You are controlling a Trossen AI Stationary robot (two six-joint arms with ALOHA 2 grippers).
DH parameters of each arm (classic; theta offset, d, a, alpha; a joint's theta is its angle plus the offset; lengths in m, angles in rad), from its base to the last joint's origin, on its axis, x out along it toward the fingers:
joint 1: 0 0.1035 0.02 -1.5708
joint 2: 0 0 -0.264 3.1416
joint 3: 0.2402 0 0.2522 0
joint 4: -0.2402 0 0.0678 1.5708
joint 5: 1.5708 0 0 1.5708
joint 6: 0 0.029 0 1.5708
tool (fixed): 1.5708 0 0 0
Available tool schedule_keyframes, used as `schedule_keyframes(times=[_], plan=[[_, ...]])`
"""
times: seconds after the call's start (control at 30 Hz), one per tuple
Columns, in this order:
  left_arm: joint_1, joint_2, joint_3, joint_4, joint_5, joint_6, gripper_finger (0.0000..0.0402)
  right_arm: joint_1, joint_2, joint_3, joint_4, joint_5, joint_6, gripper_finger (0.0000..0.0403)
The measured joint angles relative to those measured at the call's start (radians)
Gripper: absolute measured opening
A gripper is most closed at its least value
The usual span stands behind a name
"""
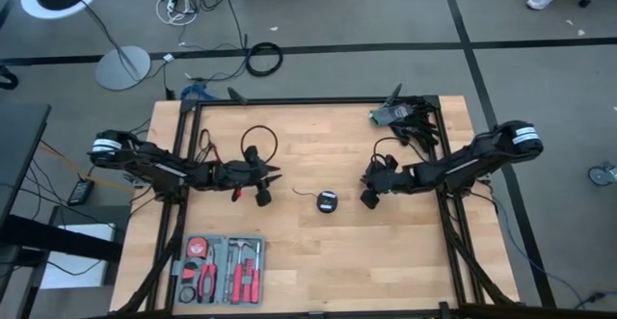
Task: Coil cords
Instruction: Uncoil the black wire from the spool
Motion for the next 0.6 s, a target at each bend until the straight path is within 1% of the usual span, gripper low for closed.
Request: schedule_keyframes(times=[0.17,0.27,0.43,0.6], plan=[[0.0,-0.001,0.0,0.03,0.0,0.0,0.0106,0.001,0.046,0.0,0.05,-0.009,0.068,0.006],[0.0,-0.001,-0.001,0.044,0.0,0.0,0.0106,0.001,0.048,0.0,0.059,-0.024,0.085,0.0061],[0.0,-0.001,-0.001,0.081,0.0,0.0,0.0106,0.001,0.048,0.001,0.068,-0.058,0.192,0.006],[0.0,0.0,0.0,0.142,0.0,-0.037,0.0106,0.004,0.048,0.0,0.084,-0.073,0.217,0.0061]])
